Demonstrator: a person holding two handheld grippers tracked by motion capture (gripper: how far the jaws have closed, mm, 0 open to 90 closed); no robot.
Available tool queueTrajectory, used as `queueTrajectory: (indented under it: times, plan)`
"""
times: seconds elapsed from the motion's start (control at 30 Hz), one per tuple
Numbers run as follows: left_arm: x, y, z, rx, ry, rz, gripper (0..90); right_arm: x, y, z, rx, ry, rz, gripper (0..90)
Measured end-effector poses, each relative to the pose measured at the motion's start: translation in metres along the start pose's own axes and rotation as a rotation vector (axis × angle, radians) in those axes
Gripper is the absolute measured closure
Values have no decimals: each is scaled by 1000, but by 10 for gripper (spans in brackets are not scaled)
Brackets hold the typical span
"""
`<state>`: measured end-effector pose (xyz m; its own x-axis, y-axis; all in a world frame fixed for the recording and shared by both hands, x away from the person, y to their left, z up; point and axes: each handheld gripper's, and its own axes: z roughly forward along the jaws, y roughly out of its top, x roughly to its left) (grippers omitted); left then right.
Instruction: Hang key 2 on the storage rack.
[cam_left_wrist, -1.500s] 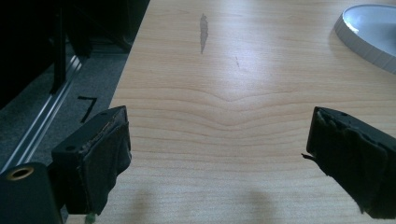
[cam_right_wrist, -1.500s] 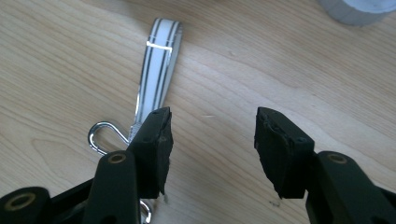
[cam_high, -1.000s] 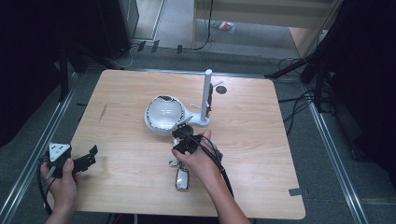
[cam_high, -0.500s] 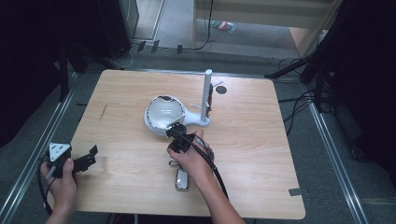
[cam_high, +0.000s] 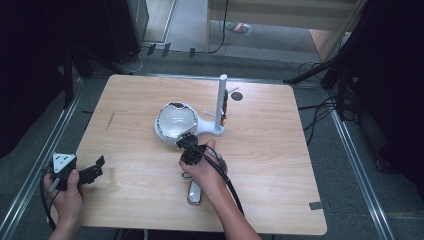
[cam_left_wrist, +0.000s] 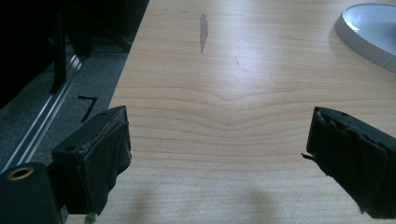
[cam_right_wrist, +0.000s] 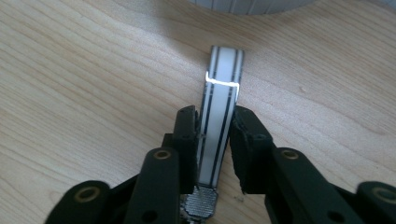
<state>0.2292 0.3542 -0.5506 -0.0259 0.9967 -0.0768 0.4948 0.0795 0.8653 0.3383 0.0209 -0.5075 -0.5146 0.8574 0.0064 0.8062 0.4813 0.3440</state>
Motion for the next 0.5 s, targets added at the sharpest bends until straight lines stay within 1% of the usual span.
queueTrajectory:
  times: [0.07,0.13,0.2,0.23,0.27,0.37,0.5]
  plan:
    - [0,0,0,1,0,0,67,-2,-1,-1,-2,6,1,764]
    - [0,0,0,0,0,1,67,-5,-2,-3,-7,28,5,767]
    - [0,0,0,0,0,2,67,-6,-3,-4,-11,41,11,769]
    - [0,0,0,0,0,2,67,-7,-3,-5,-13,39,12,770]
    - [0,0,0,0,0,2,67,-8,-4,-6,-23,42,2,770]
    - [0,0,0,1,1,3,67,-9,-7,-10,-50,40,0,772]
    - [0,0,0,1,2,4,67,-13,-12,-20,-106,30,-1,774]
